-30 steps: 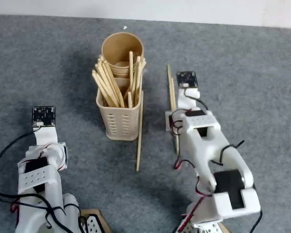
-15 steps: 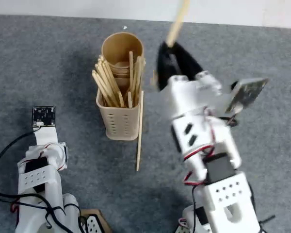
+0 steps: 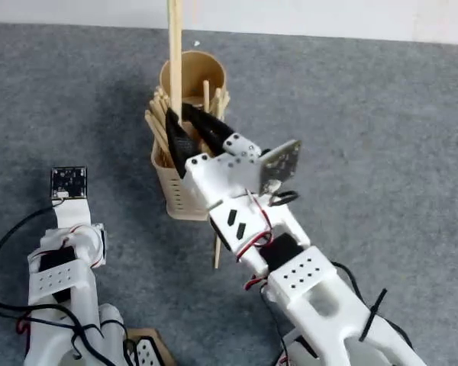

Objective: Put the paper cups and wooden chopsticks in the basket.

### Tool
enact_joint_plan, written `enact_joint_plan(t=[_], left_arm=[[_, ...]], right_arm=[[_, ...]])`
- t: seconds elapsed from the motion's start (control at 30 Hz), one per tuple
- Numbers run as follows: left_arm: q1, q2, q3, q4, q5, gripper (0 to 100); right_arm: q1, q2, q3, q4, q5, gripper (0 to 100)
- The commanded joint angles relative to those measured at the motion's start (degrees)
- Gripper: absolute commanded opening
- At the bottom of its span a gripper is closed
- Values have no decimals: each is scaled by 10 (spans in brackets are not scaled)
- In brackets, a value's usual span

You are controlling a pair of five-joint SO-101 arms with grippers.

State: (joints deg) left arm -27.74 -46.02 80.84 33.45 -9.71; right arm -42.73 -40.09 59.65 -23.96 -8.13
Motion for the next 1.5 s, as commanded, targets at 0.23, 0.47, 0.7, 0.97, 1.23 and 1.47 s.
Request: enact_joint_plan(t=[0.23, 0.47, 0.7, 0.97, 1.23, 1.47], left_arm=[[8, -10, -3, -8, -5, 140], [8, -10, -3, -8, -5, 140], [8, -10, -3, -8, -5, 140], [8, -10, -3, -8, -5, 140], [8, -10, -3, -8, -5, 140], [8, -10, -3, -8, -5, 140]], right_arm=[[-3, -70, -20, 168, -76, 367], [-2, -205, -136, 457, -83, 213], [31, -255, -133, 834, -244, 160], [36, -241, 105, 757, -272, 160], [15, -239, 217, 589, -293, 160], [-83, -238, 220, 582, -309, 160]])
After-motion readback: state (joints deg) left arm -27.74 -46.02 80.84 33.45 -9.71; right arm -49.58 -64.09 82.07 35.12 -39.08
